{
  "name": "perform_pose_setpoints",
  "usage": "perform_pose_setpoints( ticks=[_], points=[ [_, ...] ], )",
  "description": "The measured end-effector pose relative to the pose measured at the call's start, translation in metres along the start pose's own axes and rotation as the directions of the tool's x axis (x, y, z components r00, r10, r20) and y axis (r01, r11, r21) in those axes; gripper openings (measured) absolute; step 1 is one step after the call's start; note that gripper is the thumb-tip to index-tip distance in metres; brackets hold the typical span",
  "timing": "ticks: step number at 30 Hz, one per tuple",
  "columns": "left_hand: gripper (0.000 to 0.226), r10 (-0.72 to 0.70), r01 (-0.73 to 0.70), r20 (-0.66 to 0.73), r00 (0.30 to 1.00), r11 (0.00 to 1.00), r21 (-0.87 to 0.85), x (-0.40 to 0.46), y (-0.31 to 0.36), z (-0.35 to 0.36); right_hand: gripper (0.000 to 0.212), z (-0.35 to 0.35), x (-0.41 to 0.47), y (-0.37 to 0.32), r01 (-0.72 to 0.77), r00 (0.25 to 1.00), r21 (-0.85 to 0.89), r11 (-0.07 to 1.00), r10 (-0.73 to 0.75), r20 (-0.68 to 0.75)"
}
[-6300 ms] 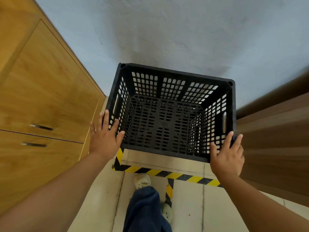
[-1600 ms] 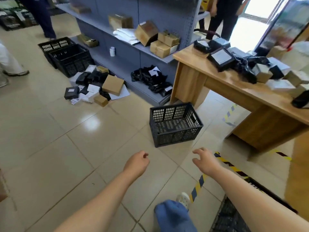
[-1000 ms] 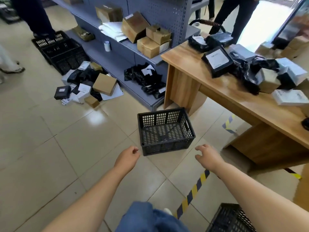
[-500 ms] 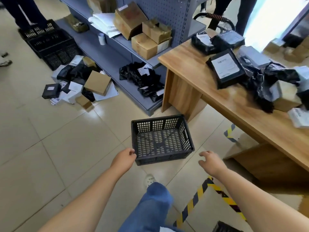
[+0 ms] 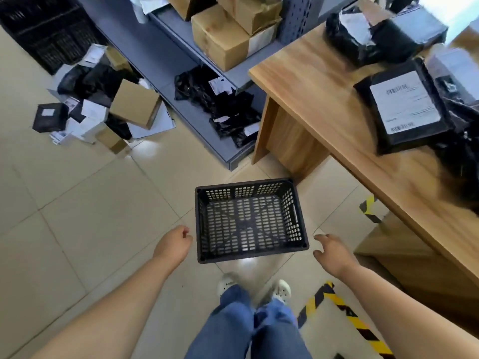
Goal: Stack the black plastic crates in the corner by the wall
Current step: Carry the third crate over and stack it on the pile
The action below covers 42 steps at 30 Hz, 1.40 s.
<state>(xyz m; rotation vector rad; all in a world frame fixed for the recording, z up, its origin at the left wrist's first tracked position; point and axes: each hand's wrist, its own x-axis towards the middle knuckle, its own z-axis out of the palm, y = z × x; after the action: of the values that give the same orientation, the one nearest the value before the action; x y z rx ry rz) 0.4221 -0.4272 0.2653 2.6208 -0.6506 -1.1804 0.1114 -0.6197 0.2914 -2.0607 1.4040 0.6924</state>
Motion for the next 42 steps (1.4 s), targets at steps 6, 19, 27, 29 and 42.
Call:
perform_pose_setpoints(
  ticks=[6, 19, 27, 29, 42],
  points=[
    [0.039, -0.111, 0.114, 0.050, 0.993, 0.991, -0.071, 0.081, -0.019, 0.045, 0.051, 0.031, 0.096, 0.016, -0.084, 0.993, 0.034, 0.996, 0.081, 0.089],
    [0.058, -0.353, 0.417, 0.243, 0.904, 0.594, -0.688, 0.224, -0.045, 0.144, 0.055, 0.111, 0.281, 0.045, -0.374, 0.924, 0.518, 0.769, 0.356, 0.138],
    [0.066, -0.393, 0.409, 0.251, 0.885, 0.397, -0.821, 0.267, -0.057, 0.171, 0.033, 0.121, 0.324, 0.032, -0.370, 0.917, 0.800, 0.473, 0.323, 0.233],
    [0.067, -0.400, 0.390, 0.248, 0.882, 0.323, -0.862, 0.273, -0.059, 0.174, 0.034, 0.119, 0.329, 0.031, -0.369, 0.914, 0.856, 0.363, 0.309, 0.263],
    [0.077, -0.479, 0.449, 0.308, 0.822, 0.212, -0.868, 0.255, -0.054, 0.145, 0.078, 0.098, 0.318, 0.042, -0.450, 0.854, 0.873, 0.188, 0.375, 0.360]
  ],
)
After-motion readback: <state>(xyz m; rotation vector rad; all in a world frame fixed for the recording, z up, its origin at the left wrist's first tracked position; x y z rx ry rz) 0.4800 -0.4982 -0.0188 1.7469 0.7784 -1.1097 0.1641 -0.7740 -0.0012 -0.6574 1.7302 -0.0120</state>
